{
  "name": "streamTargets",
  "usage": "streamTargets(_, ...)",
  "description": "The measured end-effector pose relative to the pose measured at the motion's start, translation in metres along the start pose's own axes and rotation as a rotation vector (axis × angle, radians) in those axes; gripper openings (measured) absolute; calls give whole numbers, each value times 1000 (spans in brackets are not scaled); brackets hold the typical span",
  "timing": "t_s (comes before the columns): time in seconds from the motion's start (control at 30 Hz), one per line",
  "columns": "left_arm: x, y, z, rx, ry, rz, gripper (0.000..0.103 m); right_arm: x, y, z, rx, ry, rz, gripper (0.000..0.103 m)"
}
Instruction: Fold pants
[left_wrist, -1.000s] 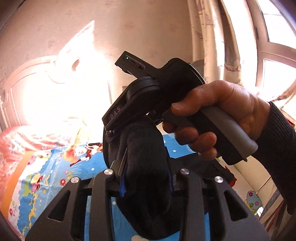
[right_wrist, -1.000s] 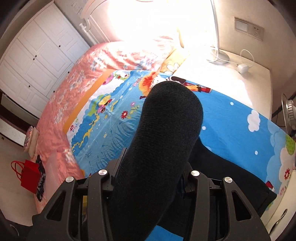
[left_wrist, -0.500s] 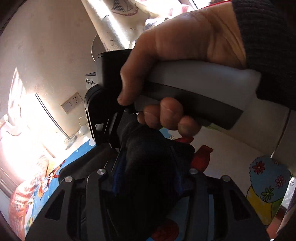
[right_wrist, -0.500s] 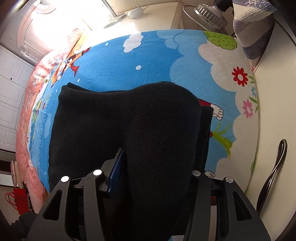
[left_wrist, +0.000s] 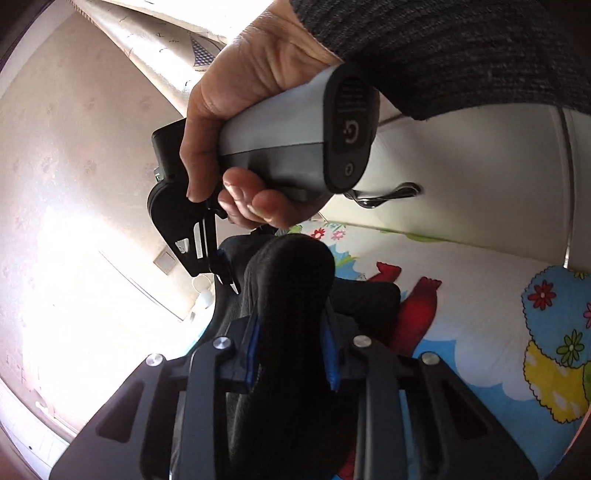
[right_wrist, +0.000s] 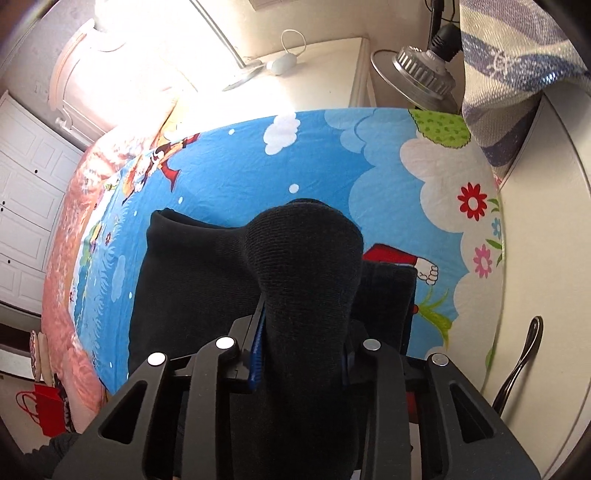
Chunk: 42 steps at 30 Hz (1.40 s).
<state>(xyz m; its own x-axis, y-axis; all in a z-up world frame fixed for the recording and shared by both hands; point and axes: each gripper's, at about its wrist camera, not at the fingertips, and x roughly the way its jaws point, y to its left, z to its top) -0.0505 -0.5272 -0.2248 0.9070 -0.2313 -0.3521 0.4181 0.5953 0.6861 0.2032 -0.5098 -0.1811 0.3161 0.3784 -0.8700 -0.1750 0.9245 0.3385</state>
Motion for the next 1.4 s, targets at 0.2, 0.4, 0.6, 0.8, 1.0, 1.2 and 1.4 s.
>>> streamTargets(0.2,34,-37,-1,89,66,-30,32,37,-26,-6,6,47,-127,32)
streamTargets(0.4,-1,2,-12,-99,-8,-275,60,31,-8,-12,-106,-43,-399,82)
streamTargets(0.6,-51,107,-90,-485,-22,-322,58,-37,41,-47,-149,-346,-546,86)
streamTargets(0.8,-36,159,-175,-734,199,-270,35,-23,48,-108,-212,-410,-753,86)
streamTargets(1.0,-23,153,-199,-774,285,-386,35,6,-2,-119,-49,-364,-609,83)
streamTargets(1.2,-22,194,-224,-987,233,-366,28,6,-10,-122,-28,-386,-577,84)
streamTargets(1.4,24,212,-248,-1117,336,-450,19,10,-10,-125,10,-405,-557,85)
